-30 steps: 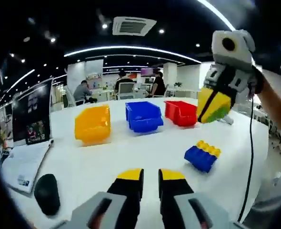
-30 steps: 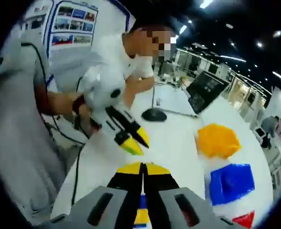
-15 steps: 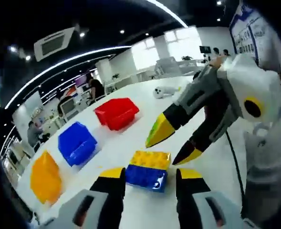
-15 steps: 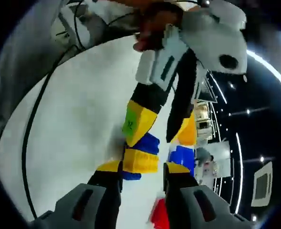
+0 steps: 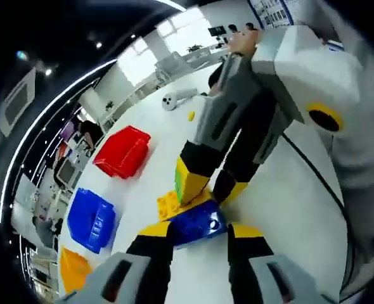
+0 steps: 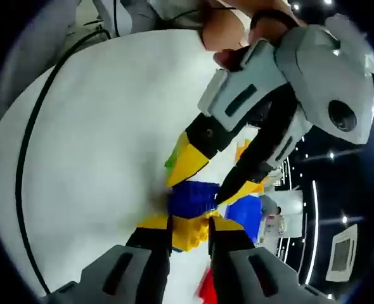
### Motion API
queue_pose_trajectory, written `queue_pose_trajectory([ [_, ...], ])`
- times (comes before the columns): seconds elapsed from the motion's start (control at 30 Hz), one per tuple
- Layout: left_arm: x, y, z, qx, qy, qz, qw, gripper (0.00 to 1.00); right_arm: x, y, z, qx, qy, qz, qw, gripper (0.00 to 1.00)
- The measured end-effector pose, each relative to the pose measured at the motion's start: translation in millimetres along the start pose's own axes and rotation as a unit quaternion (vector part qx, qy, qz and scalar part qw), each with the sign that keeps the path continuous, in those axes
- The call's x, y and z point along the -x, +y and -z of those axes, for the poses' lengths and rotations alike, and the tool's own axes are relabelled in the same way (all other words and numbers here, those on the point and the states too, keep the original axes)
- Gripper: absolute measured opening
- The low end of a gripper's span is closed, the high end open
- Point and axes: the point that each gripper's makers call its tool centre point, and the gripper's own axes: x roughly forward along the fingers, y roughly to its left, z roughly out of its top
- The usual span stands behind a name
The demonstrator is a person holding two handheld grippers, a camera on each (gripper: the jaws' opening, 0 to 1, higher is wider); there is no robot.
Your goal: Take apart the toy blocks one by one and place each separated block into its matching bin, sorting the blocks by their type until all the connected pieces are disassembled and separated into the correct bins
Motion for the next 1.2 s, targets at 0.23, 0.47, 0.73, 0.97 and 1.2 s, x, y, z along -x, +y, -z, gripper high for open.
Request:
queue_pose_trajectory([
  [0.23,-6.0,1.4,-1.5,-0.071,0.012,0.008,0.9974,0.32,2.8,-14.3,16.2,-0.210,-0.049,0.016,0.9763,0.19],
  [0.47,-9.1,-3.1,-4.9,-0.087,0.005,0.004,0.9962,0.33,7.4,-34.0,61.3,-0.575,-0.161,-0.001,0.8024,0.19],
  [0.73,-10.0,5.4,13.3,-0.076,0.037,-0.019,0.9962,0.23,19.1,-61.9,85.3,-0.648,-0.204,0.034,0.7326,0.19],
  [0.97,1.0,7.0,22.4,0.009,0.003,-0.042,0.9991,0.23,20.2,-128.3,69.3,-0.631,-0.252,0.062,0.7314,0.20],
  [1.2,17.1,-1.2,41.9,0.102,-0.016,-0.073,0.9920,0.26,-1.7,-195.6,27.4,-0.587,-0.295,0.040,0.7528,0.20],
])
